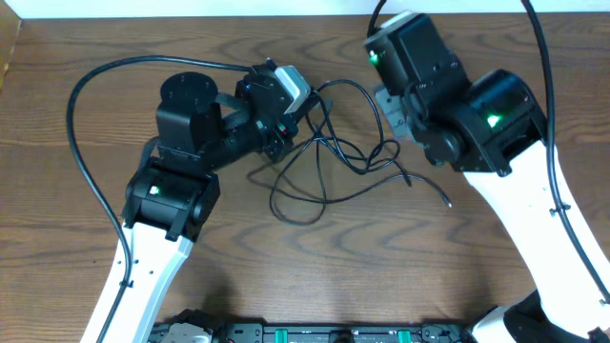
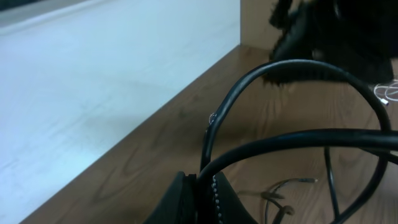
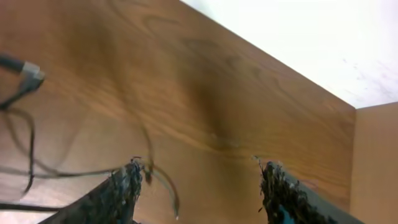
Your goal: Untangle cables
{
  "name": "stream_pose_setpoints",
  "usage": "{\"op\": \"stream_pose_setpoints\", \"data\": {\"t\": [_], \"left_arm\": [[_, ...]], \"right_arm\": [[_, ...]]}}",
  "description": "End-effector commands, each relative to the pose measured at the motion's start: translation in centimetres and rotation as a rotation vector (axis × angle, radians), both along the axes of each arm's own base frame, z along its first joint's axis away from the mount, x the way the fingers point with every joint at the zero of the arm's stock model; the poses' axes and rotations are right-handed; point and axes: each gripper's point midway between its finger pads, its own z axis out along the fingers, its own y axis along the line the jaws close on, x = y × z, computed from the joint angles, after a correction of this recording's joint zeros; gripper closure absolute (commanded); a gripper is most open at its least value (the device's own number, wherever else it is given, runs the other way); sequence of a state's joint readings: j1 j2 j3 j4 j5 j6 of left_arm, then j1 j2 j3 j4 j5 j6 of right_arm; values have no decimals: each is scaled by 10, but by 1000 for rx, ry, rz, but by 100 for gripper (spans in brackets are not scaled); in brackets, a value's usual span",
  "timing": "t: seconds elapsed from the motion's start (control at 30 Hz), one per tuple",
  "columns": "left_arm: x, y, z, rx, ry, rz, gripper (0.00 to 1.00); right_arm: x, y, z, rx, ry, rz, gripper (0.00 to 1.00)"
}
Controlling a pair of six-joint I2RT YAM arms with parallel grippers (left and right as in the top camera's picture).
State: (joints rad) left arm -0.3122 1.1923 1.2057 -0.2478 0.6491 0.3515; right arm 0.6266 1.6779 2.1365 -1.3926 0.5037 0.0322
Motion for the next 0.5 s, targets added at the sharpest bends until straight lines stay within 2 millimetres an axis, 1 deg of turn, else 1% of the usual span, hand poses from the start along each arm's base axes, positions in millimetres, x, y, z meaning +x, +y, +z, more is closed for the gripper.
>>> {"op": "stream_pose_setpoints", "data": {"t": [0.0, 0.17, 0.23, 0.33, 0.47], "left_arm": [[11, -1, -14, 39, 7, 5, 93], [25, -6, -39, 59, 69, 4, 93], [31, -8, -46, 63, 82, 4, 93], [37, -10, -52, 64, 89, 0, 93], [41, -11, -55, 64, 89, 0, 92]], "right_arm": [[4, -8, 9, 25, -25, -2, 42], [-2, -3, 26, 124, -49, 60, 42], [-6, 1, 29, 152, -46, 92, 42], [-13, 10, 28, 195, -21, 137, 42], [-23, 25, 24, 237, 26, 199, 41]]}}
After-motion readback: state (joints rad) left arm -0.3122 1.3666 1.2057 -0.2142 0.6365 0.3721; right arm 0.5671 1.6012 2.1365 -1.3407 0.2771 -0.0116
